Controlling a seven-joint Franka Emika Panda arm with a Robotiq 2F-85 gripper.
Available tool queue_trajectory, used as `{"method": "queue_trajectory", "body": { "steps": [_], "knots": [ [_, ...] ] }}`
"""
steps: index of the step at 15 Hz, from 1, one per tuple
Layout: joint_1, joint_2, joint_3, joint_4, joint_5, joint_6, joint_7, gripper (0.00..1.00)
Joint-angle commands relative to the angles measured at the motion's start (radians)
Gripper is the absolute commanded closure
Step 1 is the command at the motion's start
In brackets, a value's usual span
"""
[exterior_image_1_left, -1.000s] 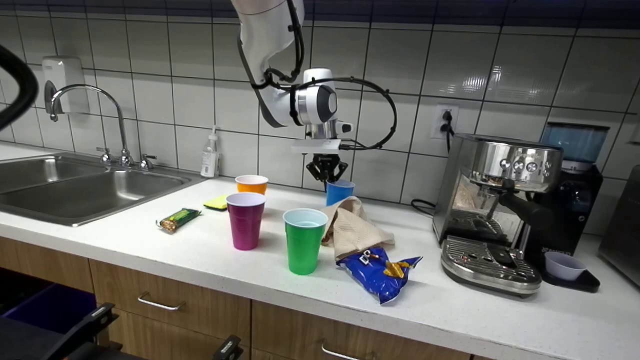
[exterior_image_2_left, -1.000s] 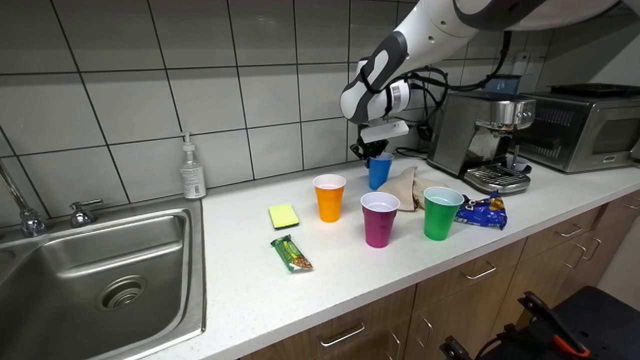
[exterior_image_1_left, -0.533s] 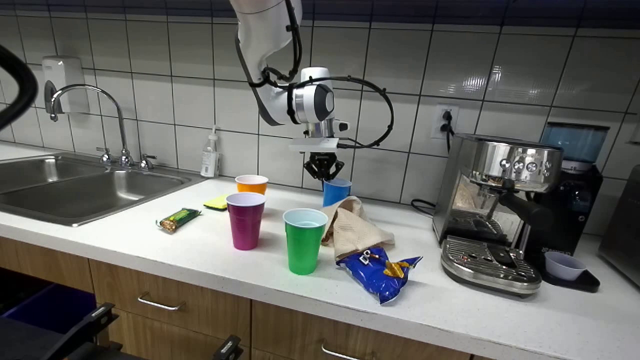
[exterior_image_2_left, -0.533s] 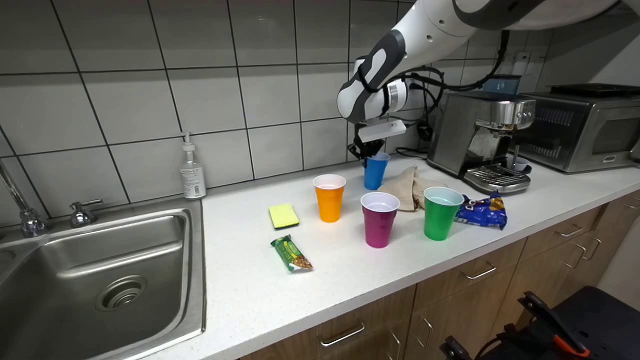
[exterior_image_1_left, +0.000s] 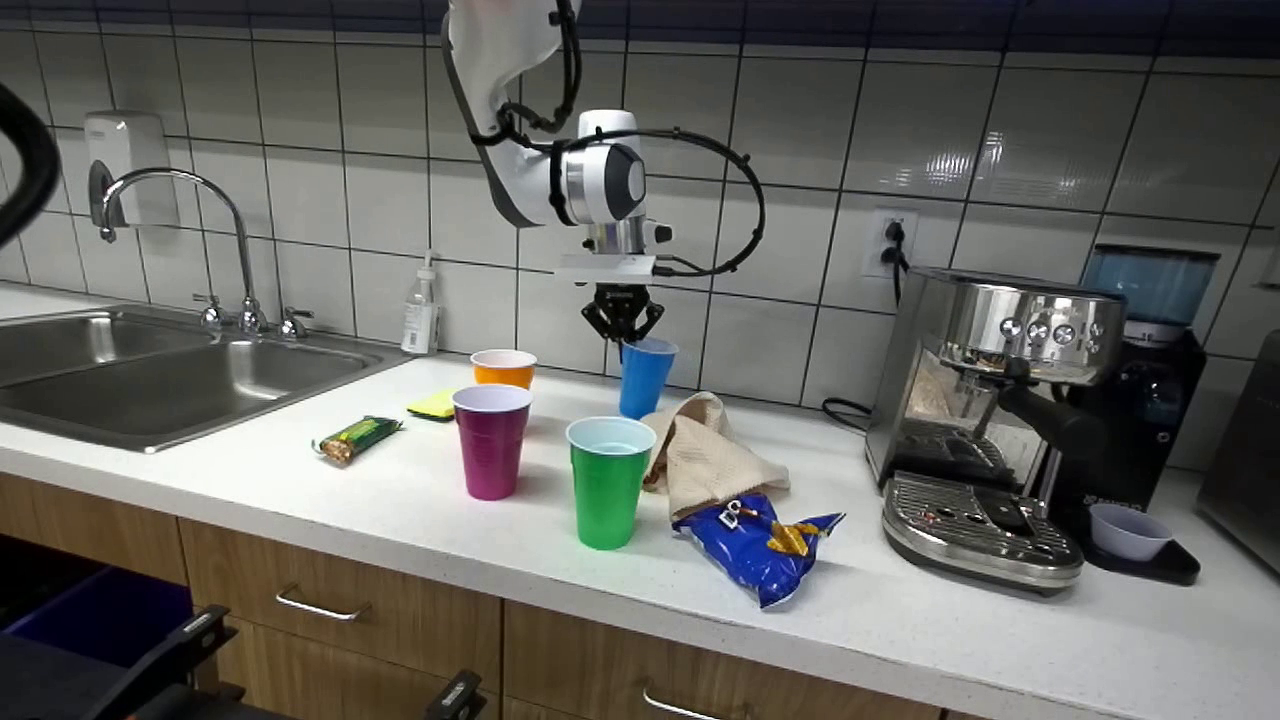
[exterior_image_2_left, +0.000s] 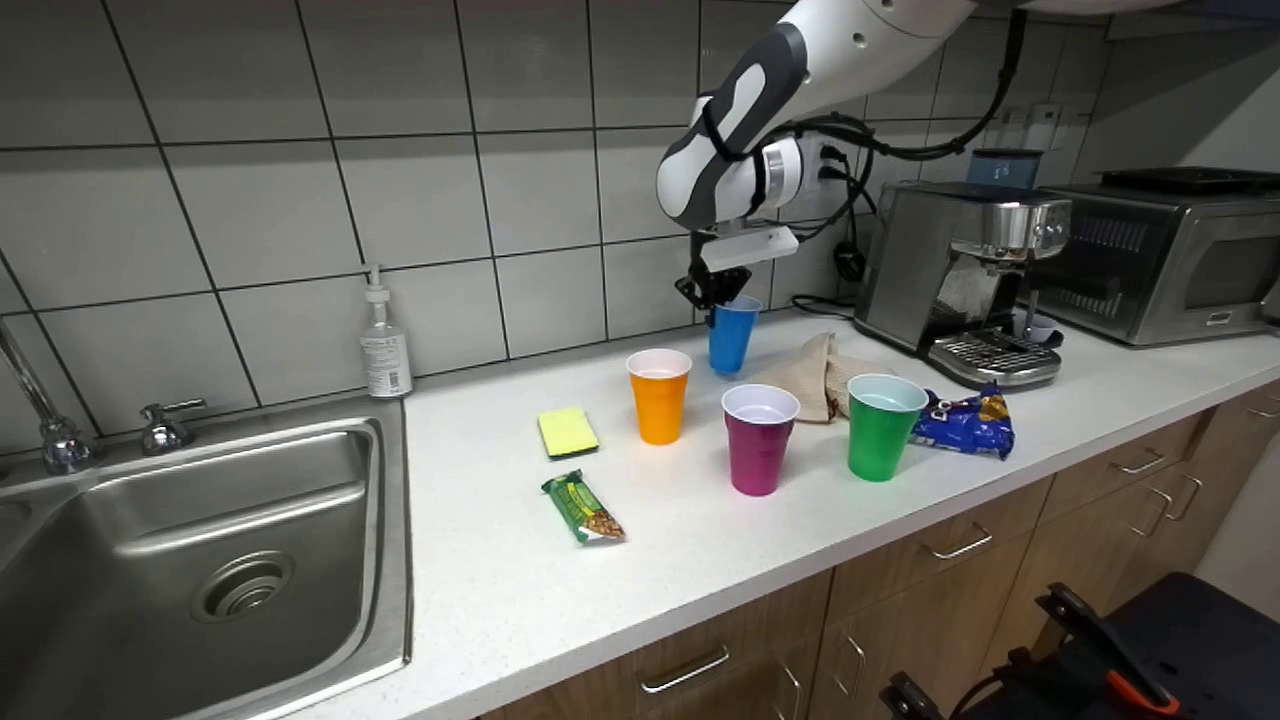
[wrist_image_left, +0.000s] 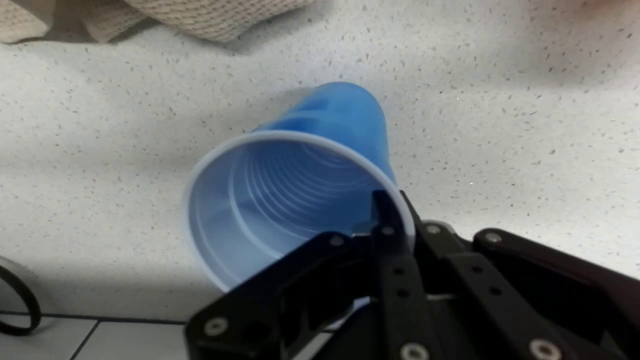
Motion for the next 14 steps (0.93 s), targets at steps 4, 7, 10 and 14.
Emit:
{"method": "queue_trajectory", "body": {
  "steps": [4,7,10,14],
  "knots": [
    [0.019,-0.158,0.01,-0.204,0.005,0.017,-0.025,1.0],
    [0.028,-0.207,0.008,-0.274,0.001,0.021,-0.019,1.0],
    [0.034,-0.254,0.006,-0.341,-0.004,0.025,-0.016,1.0],
    [0.034,-0.317,0.008,-0.422,-0.003,0.032,-0.02,1.0]
  ]
}}
